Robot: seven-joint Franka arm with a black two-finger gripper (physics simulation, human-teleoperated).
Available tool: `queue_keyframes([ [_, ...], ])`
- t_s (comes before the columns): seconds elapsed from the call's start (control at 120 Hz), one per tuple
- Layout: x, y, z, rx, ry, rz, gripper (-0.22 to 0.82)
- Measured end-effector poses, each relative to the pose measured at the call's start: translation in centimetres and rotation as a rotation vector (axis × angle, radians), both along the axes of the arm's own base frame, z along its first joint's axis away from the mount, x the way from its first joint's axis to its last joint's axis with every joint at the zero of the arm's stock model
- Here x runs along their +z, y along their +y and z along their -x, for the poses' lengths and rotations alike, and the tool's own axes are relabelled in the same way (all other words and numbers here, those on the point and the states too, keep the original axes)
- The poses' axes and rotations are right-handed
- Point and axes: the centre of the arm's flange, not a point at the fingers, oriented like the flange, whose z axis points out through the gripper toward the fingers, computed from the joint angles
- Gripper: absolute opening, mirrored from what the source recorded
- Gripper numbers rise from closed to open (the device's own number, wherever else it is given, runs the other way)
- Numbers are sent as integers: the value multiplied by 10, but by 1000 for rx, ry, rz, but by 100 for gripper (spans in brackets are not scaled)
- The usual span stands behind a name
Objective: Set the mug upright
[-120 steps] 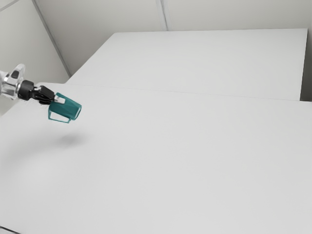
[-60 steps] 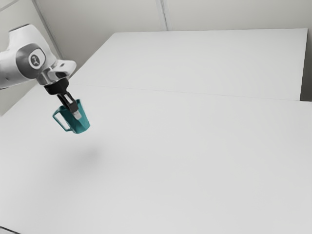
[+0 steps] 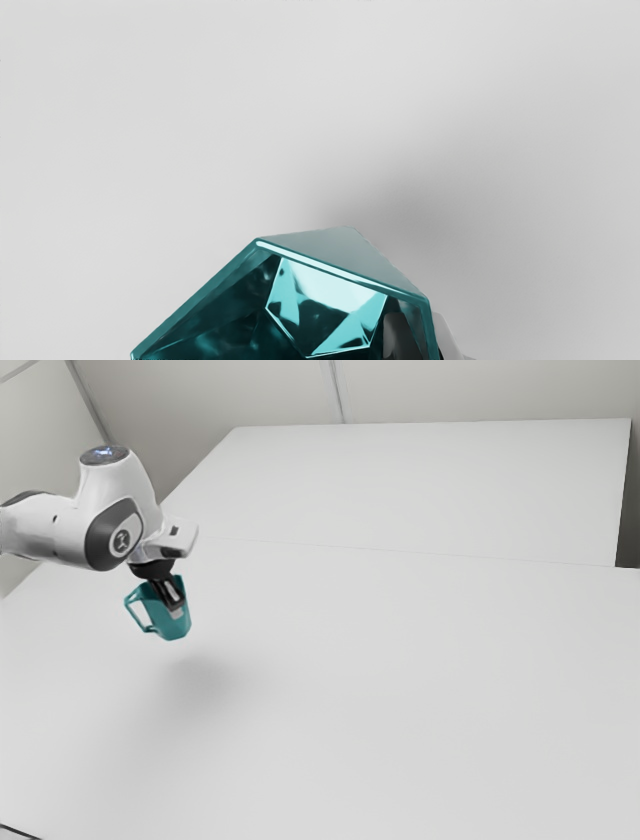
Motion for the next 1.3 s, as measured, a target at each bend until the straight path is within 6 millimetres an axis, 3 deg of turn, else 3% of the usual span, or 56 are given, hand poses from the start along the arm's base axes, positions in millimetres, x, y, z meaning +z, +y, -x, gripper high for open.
queue_keyframes([
  [0.317,-39,-19,3,-16,-88,-38,-17],
  [0.633,-53,-25,4,17,-203,-10,-17],
  [0.742,-66,-25,3,33,-198,-5,-17],
  [1.3,-84,-24,18,193,-9,-22,-17],
])
